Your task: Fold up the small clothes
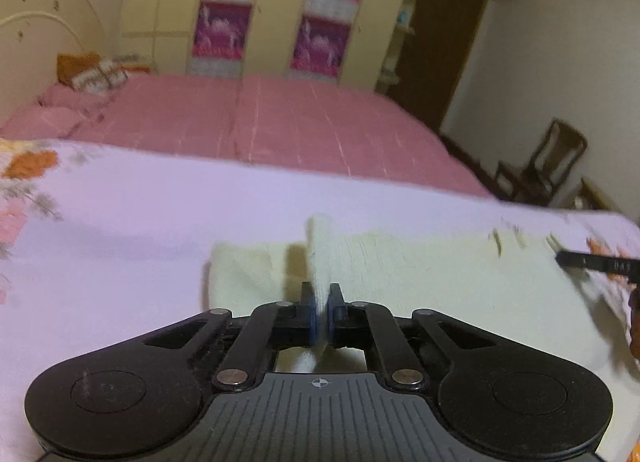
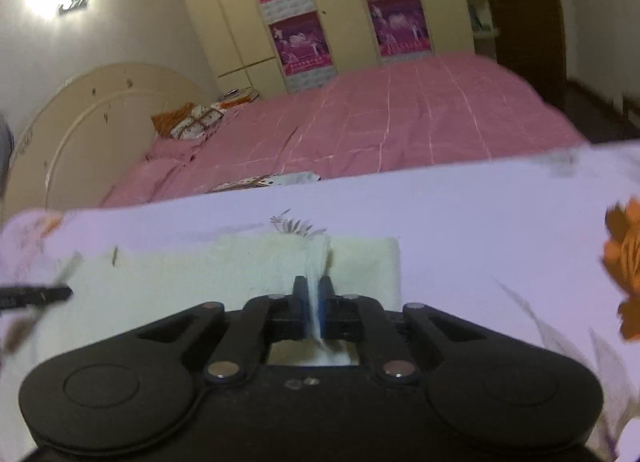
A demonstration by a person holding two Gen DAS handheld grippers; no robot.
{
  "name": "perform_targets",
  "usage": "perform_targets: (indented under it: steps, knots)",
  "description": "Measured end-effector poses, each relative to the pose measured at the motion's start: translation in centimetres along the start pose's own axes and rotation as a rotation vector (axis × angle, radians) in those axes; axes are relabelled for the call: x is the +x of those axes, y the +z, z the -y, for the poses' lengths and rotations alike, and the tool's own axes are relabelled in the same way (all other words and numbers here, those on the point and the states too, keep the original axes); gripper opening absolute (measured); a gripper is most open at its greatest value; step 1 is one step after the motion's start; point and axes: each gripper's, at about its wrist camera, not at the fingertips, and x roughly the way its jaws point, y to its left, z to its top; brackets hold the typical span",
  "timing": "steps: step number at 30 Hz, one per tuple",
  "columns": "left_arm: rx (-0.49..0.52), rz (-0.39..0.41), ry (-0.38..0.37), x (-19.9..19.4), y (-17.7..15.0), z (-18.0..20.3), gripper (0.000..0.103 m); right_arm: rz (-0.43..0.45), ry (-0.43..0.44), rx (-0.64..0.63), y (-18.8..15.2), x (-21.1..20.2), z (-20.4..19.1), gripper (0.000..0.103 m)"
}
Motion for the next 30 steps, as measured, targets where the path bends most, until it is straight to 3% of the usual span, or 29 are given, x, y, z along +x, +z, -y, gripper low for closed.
perform_targets:
  steps: [3, 6, 10, 12, 13, 14, 15, 16, 17, 18, 19, 22, 26, 30]
  knots:
    - [0.011, 0.099, 0.016, -1.1, 0.3, -0.6, 0.003, 0.084, -0.010, -0.014, 0.7, -1.4, 0.0, 0.004]
    - [0.009, 0.094, 0.039, -0.9, 0.8, -0.6, 0.003, 0.155, -0.006, -0.015, 1.4, -2.2, 0.2, 0.004]
    - [0.030, -0.020, 0.100, 1.7, 0.2, -0.4, 0.003, 0.078, -0.060, -0.030, 0.9, 0.4, 0.7, 0.004]
    - [0.041, 0.009, 0.110, 1.5, -0.4, -0.2, 0.005, 0.019, -0.083, -0.033, 0.0, 1.9, 1.1, 0.004]
    - [0.038, 0.018, 0.114, 1.2, -0.4, -0.2, 0.005, 0.034, -0.078, -0.028, -0.2, 1.9, 1.2, 0.004]
    - [0.034, 0.034, 0.130, 0.8, -0.4, -0.1, 0.014, 0.033, -0.079, -0.015, -0.1, 1.8, 1.4, 0.004]
    - [0.027, 0.048, 0.168, 0.2, -0.3, -0.1, 0.034, 0.031, -0.075, -0.009, 0.0, 1.6, 1.4, 0.006]
    - [0.024, 0.067, 0.210, -0.4, -0.2, -0.1, 0.043, 0.038, -0.087, -0.013, 0.1, 1.1, 1.2, 0.011]
    - [0.033, 0.112, 0.248, -1.5, 0.0, 0.4, 0.064, 0.063, -0.107, -0.030, 0.3, 0.4, 1.0, 0.021]
    - [0.054, 0.153, 0.250, -2.3, 0.2, 1.1, 0.080, 0.096, -0.106, -0.056, 0.4, -0.5, 0.5, 0.022]
    - [0.073, 0.166, 0.224, -2.7, 0.5, 1.8, 0.083, 0.115, -0.086, -0.079, 0.4, -1.0, 0.0, 0.023]
    - [0.169, 0.091, 0.151, -1.3, 1.3, 5.8, 0.083, 0.097, -0.012, -0.154, 0.7, -0.3, -2.9, 0.040]
    - [0.215, 0.012, 0.047, 0.4, 0.6, 9.4, 0.083, 0.010, 0.061, -0.232, 0.3, 2.3, -7.4, 0.038]
    - [0.230, -0.026, 0.096, 0.7, -0.7, 8.7, 0.083, -0.026, 0.074, -0.281, -0.5, 3.2, -8.6, 0.039]
